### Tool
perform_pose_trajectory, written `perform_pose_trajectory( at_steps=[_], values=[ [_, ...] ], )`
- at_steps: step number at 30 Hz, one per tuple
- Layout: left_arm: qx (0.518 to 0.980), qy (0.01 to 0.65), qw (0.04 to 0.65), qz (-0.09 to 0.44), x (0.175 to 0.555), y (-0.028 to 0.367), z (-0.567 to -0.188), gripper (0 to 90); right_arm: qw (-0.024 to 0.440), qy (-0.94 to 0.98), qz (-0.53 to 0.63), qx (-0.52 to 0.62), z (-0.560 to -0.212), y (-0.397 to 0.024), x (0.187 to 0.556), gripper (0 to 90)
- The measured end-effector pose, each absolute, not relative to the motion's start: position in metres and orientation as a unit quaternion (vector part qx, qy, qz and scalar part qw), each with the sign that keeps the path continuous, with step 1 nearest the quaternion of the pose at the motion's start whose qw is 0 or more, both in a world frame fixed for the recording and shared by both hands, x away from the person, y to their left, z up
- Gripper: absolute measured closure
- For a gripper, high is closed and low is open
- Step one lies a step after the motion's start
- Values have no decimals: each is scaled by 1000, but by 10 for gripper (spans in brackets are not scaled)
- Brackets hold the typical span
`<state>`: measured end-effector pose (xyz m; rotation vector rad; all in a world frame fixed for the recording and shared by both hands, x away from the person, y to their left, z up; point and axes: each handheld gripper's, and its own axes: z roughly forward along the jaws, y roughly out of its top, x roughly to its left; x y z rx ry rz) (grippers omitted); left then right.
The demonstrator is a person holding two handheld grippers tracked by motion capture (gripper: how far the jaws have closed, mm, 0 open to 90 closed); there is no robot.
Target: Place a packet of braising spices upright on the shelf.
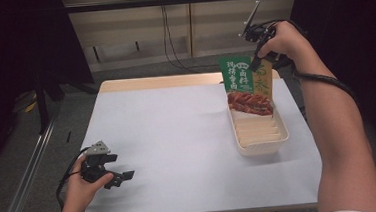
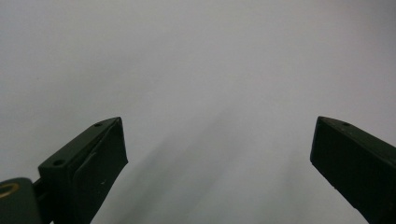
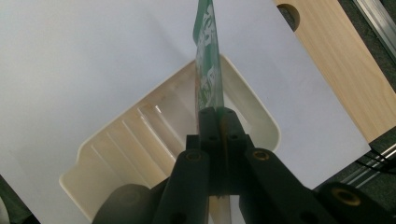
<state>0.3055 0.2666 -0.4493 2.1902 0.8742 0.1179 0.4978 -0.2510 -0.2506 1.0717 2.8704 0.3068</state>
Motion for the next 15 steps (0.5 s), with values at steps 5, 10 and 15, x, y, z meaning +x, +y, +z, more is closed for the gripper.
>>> perform_pose_trajectory(
  at_steps=[5,10,15],
  values=[
    [859,341,379,49,305,266,-449,35,27,927,107,359,-254,-256,493,900],
    [859,341,378,49,304,265,-448,35,28,923,118,364,-257,-263,488,900],
    [860,339,380,48,303,263,-447,35,31,917,122,378,-262,-273,483,900]
  ],
)
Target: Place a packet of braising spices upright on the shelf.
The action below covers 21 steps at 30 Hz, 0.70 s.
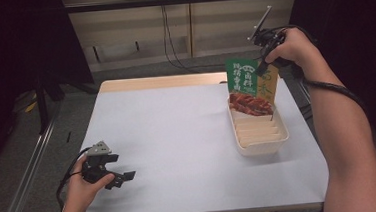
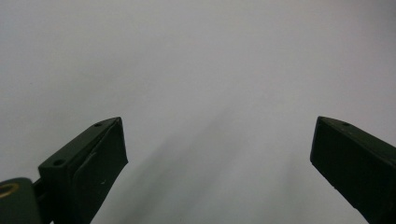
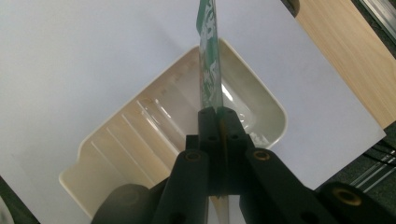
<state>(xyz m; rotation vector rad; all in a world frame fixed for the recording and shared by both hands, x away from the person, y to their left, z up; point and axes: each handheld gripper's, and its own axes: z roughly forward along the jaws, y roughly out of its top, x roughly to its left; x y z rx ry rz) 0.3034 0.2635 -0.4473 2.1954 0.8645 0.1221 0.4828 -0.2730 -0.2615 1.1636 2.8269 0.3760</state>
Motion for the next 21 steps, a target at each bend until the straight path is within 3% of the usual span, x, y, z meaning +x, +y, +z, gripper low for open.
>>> perform_pose_trajectory(
  at_steps=[13,16,21],
  values=[
    [859,336,382,52,303,260,-446,35,32,907,132,399,-263,-286,476,888],
    [861,334,381,49,303,260,-446,35,36,901,134,411,-261,-287,476,829],
    [862,332,379,50,303,259,-445,35,56,895,136,421,-251,-286,474,622]
  ],
)
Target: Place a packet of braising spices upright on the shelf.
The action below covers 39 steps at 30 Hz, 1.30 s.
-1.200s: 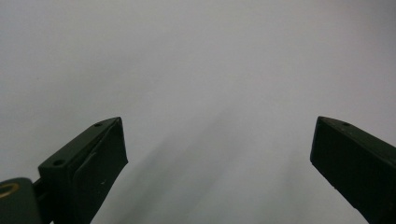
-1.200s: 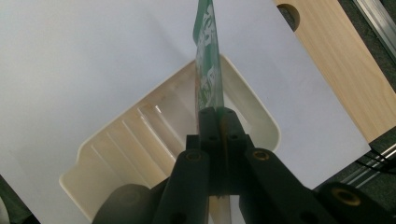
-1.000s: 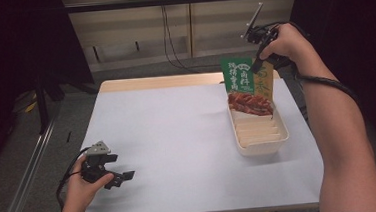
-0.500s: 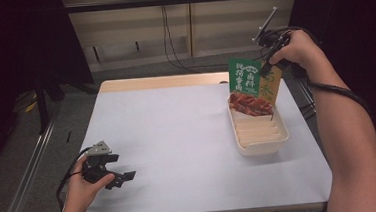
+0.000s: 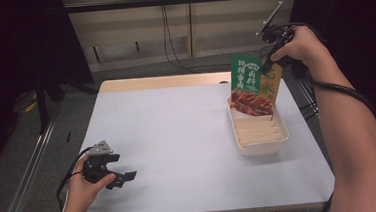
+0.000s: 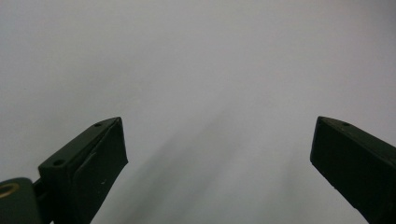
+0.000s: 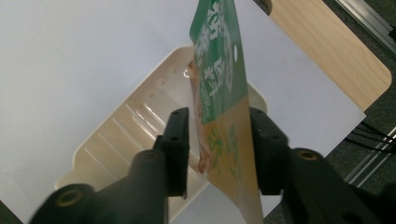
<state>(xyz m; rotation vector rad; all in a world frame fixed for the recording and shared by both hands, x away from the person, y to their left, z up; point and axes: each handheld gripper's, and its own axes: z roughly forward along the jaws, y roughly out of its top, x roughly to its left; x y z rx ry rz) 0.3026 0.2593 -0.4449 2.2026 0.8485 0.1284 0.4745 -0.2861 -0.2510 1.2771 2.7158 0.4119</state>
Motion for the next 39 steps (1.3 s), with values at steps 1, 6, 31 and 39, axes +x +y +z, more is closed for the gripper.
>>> perform_pose_trajectory(
  at_steps=[1,6,31,39],
  values=[
    [862,332,379,50,303,259,-445,35,56,895,136,421,-251,-286,474,622],
    [861,334,382,48,302,260,-444,35,76,892,137,425,-238,-281,473,470],
    [856,328,397,49,300,261,-437,35,69,892,154,419,-217,-241,454,215],
    [856,327,396,51,300,261,-436,35,61,894,159,415,-228,-231,452,204]
  ],
)
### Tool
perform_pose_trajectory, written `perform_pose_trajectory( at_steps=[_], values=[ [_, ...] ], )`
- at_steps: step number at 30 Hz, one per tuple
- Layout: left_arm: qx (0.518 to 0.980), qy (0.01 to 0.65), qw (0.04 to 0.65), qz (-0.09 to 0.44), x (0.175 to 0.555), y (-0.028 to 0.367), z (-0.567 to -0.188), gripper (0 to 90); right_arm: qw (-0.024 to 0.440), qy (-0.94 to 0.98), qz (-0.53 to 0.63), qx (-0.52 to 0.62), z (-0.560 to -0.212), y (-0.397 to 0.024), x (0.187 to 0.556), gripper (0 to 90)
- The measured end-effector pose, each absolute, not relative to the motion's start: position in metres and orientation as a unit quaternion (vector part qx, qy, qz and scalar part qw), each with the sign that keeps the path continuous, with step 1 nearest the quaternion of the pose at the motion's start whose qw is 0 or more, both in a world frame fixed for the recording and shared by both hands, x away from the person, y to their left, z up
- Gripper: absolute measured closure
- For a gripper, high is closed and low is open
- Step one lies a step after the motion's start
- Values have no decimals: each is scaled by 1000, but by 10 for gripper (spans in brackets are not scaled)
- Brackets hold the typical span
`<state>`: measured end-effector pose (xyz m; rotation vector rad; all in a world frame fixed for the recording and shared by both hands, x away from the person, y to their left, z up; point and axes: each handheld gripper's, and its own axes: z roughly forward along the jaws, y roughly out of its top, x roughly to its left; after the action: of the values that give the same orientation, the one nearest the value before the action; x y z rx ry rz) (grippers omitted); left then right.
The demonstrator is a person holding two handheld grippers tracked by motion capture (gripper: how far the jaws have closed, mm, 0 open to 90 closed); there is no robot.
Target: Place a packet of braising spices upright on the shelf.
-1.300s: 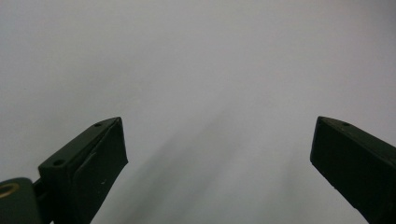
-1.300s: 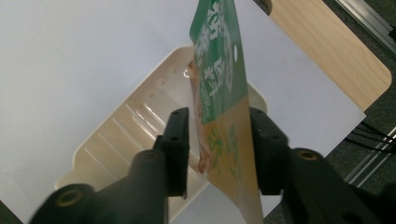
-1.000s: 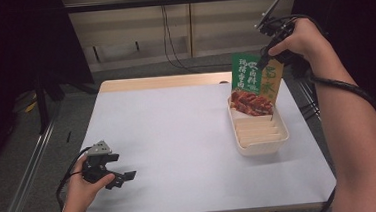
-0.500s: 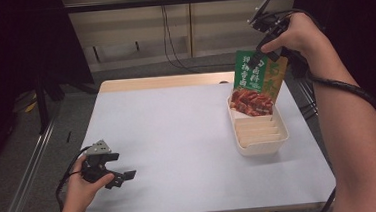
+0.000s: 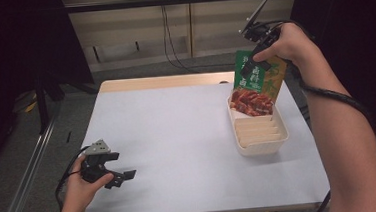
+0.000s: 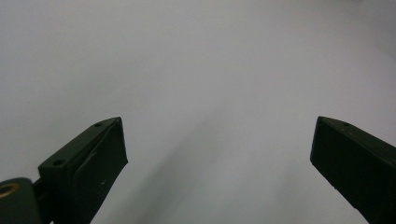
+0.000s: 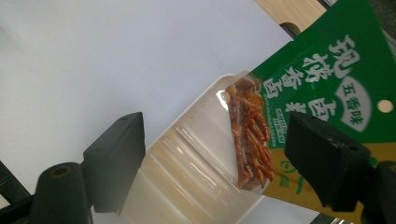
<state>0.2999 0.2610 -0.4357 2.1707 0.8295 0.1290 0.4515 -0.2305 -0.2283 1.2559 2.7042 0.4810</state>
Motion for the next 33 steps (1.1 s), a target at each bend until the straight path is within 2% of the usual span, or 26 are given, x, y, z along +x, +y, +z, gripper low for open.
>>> perform_pose_trajectory(
  at_steps=[33],
  values=[
    [854,326,404,48,299,260,-435,29,35,925,166,340,-293,-166,431,156]
  ],
)
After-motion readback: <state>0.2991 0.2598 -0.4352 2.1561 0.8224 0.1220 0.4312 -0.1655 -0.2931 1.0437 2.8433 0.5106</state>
